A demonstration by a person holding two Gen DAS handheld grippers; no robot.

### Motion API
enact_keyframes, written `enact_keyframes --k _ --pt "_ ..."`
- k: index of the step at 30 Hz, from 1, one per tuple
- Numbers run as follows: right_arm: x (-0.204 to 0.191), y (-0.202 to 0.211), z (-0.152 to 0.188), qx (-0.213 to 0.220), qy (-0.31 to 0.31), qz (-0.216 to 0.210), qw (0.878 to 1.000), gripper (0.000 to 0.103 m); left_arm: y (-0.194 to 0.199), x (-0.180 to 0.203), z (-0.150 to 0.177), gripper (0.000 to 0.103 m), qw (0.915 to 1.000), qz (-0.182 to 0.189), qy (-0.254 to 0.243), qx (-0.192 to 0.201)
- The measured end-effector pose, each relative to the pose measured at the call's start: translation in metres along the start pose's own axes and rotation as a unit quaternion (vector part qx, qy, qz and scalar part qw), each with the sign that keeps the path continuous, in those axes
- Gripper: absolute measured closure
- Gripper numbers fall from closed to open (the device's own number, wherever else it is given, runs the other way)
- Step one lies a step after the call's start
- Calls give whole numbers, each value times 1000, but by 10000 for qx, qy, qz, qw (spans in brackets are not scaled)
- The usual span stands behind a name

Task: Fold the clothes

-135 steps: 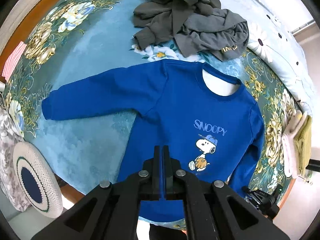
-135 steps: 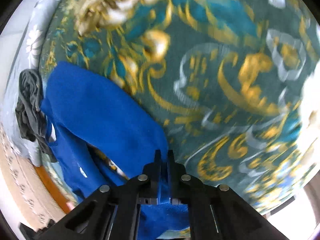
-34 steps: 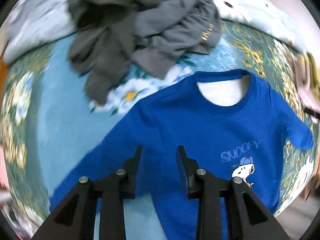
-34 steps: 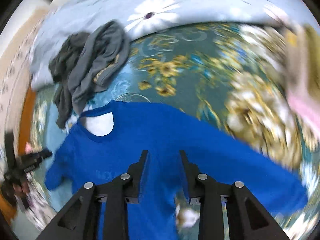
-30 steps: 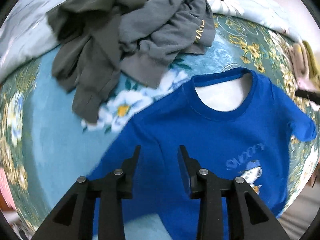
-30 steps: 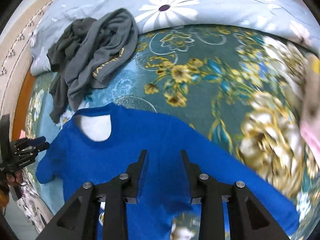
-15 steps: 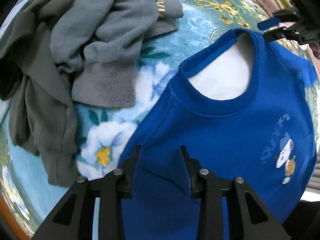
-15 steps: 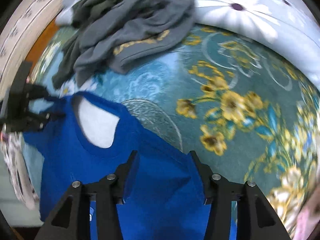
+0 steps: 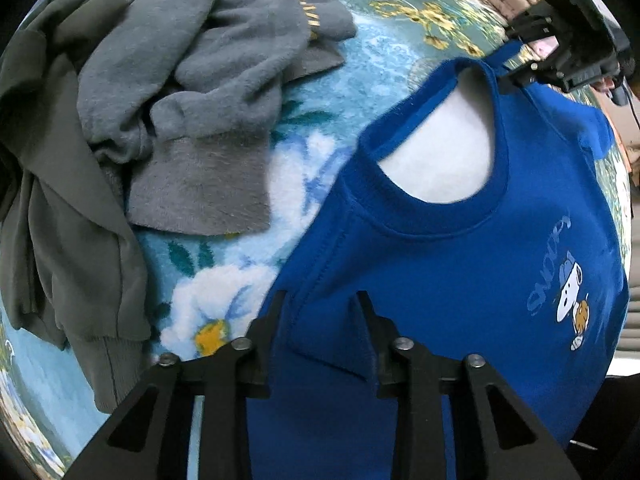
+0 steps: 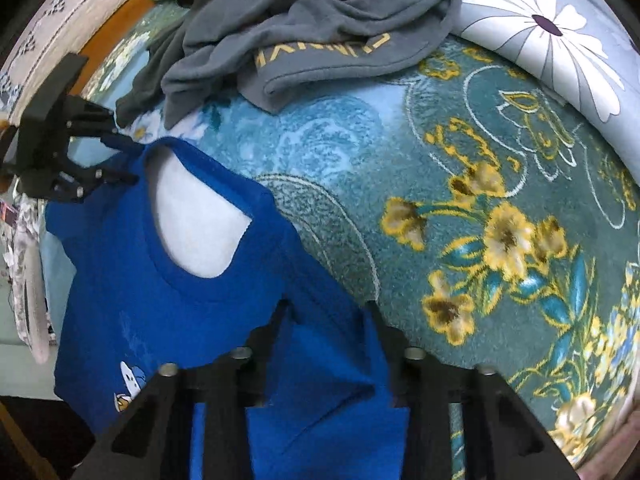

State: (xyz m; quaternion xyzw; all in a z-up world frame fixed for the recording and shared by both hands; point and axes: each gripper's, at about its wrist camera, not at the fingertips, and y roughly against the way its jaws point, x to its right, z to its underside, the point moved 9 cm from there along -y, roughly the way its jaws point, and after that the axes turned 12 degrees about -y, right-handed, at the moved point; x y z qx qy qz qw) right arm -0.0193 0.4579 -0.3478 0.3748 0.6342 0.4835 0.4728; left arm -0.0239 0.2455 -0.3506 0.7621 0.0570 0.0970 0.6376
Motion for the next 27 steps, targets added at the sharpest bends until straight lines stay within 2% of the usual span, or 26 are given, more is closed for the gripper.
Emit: enact_keyframes --k 1,3,6,9,13,15,16,17,27 --pt "0 0 1 4 0 0 10000 82 1 -3 0 91 10000 -24 41 16" --pt "1 0 2 26 -16 3 10000 88 1 -5 0 94 9999 -9 107 49" --pt "2 2 2 67 -59 15 10000 89 4 -1 -2 102 9999 -4 53 92" --pt "5 4 3 121 -119 11 9999 91 9 0 -6 103 9993 170 249 230" --pt "8 4 5 118 -184 -21 9998 91 12 -1 -7 103 9996 -60 225 160" --pt "10 5 6 124 -193 -28 9997 91 14 3 -9 87 9998 -148 122 86" --pt "10 5 7 129 -199 -34 9997 91 16 6 -12 63 9998 -171 79 109" --pt "11 6 7 138 -212 -45 9997 91 18 9 -15 51 9997 -151 44 164" --pt "23 9 14 203 -378 -101 9990 91 -1 44 -44 50 9993 -35 -350 134"
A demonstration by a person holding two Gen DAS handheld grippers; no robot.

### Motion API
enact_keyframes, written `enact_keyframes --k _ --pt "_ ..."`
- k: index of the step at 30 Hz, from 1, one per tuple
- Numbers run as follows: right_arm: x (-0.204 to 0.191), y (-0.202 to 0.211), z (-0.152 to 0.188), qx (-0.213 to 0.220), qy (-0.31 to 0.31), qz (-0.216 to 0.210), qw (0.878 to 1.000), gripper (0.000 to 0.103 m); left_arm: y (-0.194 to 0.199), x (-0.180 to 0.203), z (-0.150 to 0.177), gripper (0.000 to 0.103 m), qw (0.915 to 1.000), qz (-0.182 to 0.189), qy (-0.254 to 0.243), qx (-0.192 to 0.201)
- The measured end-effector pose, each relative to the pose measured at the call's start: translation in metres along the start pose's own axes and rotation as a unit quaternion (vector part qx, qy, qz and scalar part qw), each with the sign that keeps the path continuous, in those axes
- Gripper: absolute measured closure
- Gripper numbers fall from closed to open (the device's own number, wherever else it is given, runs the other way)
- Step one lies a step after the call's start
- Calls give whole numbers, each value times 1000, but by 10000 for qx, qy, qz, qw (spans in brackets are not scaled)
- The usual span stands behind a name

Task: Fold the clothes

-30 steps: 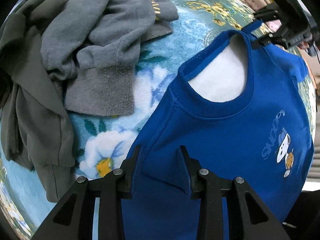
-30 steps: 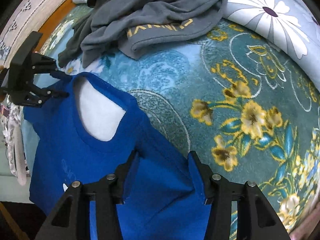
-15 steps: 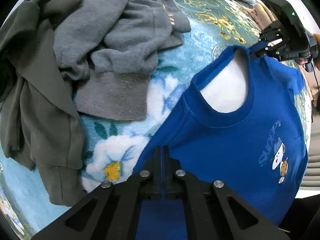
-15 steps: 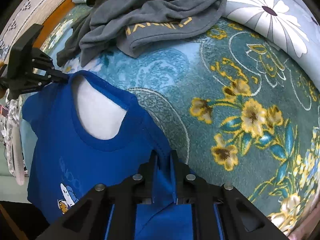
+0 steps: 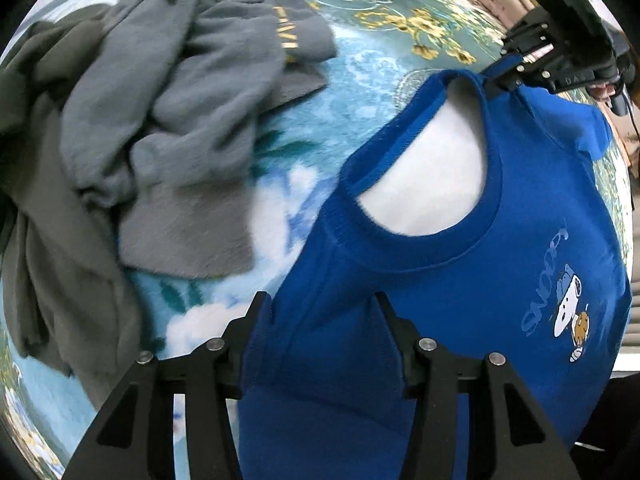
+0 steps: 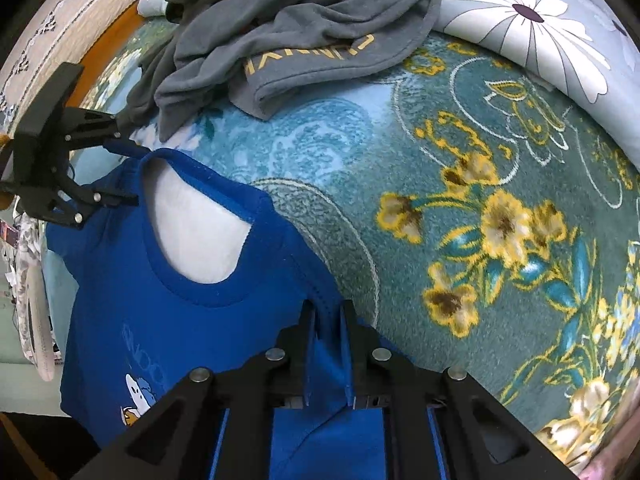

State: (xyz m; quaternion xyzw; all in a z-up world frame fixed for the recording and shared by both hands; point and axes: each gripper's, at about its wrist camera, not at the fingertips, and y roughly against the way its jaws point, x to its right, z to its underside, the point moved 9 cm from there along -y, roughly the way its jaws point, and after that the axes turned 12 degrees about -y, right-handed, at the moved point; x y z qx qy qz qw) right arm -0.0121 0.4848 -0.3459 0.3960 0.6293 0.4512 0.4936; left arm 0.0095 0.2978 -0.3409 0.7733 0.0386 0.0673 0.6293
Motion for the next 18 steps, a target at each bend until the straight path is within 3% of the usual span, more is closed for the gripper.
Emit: enact_keyframes --k 4,6,8,13,18 --pt "5 1 2 16 -50 -13 10000 91 -1 11 -7 53 9999 18 -143 58" --pt "7 2 3 25 -66 -29 10000 91 0 9 -9 64 9999 12 -87 85" --pt "10 3 3 31 -107 -68 9999 91 1 7 -12 84 9999 28 -11 114" --pt "7 8 -7 12 -113 -193 9997 93 8 15 -21 91 9994 299 22 190" --pt "5 17 -26 65 -8 -270 9996 96 24 7 -34 92 9961 656 368 465"
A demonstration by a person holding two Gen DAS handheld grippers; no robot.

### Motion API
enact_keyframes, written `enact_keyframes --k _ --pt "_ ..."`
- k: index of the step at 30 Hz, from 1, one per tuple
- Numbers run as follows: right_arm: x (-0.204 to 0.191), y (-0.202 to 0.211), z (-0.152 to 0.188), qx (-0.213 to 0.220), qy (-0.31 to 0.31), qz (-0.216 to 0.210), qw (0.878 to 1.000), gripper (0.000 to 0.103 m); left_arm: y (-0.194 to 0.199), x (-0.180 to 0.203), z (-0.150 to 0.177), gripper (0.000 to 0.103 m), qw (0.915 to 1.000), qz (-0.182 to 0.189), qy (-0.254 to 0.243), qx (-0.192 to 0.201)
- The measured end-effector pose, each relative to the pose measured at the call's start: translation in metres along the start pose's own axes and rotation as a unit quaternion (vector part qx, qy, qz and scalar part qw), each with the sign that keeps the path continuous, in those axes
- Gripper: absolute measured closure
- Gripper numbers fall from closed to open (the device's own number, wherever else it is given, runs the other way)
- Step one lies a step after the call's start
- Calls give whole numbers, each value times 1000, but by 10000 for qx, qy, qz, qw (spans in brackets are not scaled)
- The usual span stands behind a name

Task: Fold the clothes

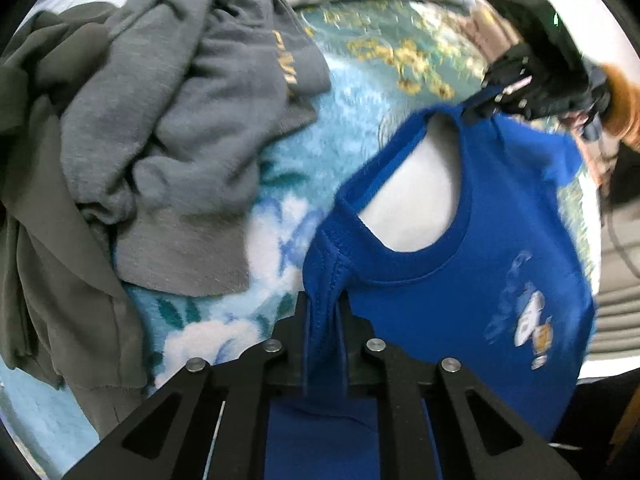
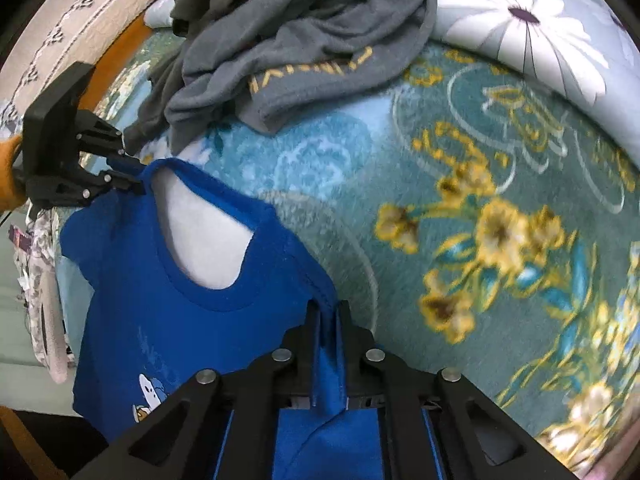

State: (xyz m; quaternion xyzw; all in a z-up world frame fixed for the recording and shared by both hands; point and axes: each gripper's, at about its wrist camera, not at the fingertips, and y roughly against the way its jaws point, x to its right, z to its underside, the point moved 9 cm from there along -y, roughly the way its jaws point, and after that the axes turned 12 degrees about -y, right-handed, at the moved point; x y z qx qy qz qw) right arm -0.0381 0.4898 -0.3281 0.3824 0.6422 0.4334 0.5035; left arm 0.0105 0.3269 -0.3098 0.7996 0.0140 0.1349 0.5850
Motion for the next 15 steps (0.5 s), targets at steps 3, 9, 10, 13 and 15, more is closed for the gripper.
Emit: enact_keyframes --k 3,9,10,13,15 --pt "11 -8 -10 -61 -108 74 9999 97 -5 -26 -2 92 9996 -77 250 -38" --pt "23 -13 -14 -66 -361 66 9993 97 -13 -55 31 92 9982 -100 583 -81" --pt "24 -13 -14 -62 -376 78 9992 96 -14 -55 32 92 9980 -92 620 -77" --pt "27 -13 -15 -57 -482 86 9988 96 -16 -53 30 91 9976 -117 675 -114" --pt "29 -13 -15 -38 -597 88 9982 96 -18 -51 30 91 9967 -114 794 -129"
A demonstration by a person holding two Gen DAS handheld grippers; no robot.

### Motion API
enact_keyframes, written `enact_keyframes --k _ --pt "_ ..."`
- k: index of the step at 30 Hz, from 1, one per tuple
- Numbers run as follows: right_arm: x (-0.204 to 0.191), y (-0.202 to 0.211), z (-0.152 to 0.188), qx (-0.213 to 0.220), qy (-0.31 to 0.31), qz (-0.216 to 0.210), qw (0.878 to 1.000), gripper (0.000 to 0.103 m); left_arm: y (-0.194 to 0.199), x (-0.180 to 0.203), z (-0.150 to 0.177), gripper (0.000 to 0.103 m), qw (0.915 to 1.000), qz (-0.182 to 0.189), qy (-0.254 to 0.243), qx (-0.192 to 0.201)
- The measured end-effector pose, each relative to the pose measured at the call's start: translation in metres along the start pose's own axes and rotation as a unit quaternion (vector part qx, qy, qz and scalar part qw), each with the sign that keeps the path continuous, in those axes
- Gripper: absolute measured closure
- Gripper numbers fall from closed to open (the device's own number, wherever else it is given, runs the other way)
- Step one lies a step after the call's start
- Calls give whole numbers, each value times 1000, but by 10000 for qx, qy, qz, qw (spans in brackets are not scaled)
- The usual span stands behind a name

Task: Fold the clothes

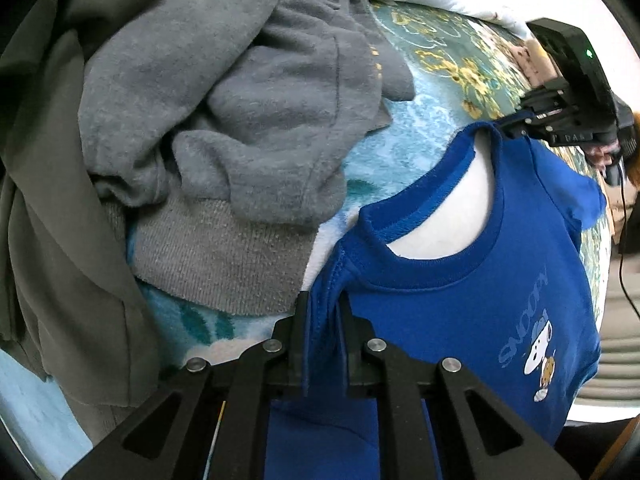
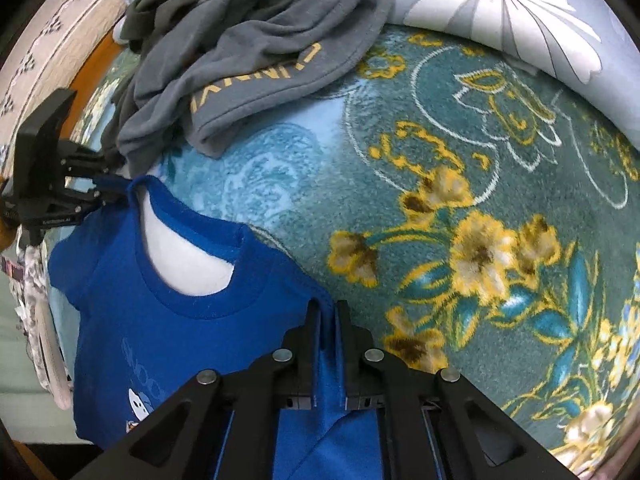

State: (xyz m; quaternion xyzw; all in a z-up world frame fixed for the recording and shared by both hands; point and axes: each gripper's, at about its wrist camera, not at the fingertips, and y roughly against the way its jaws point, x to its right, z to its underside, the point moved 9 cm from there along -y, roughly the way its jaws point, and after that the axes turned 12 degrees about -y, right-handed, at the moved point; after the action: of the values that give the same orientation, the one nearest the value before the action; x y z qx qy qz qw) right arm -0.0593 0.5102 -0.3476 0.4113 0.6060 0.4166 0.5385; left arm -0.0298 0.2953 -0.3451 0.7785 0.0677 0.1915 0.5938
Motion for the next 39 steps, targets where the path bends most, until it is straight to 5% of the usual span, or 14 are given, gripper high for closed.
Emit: enact_keyframes --k 8,14,17,20,25,30,33,36,39 --pt "-10 10 -3 -4 -257 280 9993 83 6 7 -5 83 9992 -140 308 -217" --pt "9 73 5 647 -828 475 9933 80 61 -13 -13 81 9948 -489 877 154" --pt "7 104 12 1155 -1610 275 9798 80 118 -47 3 78 9811 -731 1685 610" --pt "37 147 61 1562 -2481 129 9560 80 177 -62 41 66 9520 -1046 2675 1063" --pt "93 192 176 2064 -4059 129 8902 80 175 -22 65 66 9186 -1167 3546 1295" --pt "145 223 310 2599 -5833 -144 7694 77 164 20 82 66 9079 -1058 3937 975" --pt "167 222 367 2726 -6557 -403 7030 68 170 36 82 66 9038 -850 4100 888" --pt "181 203 402 2748 -7082 -727 6463 67 175 53 63 66 9084 -856 4002 860" --pt "196 175 420 2709 -7438 -1071 6016 67 182 71 43 66 9156 -908 3818 875"
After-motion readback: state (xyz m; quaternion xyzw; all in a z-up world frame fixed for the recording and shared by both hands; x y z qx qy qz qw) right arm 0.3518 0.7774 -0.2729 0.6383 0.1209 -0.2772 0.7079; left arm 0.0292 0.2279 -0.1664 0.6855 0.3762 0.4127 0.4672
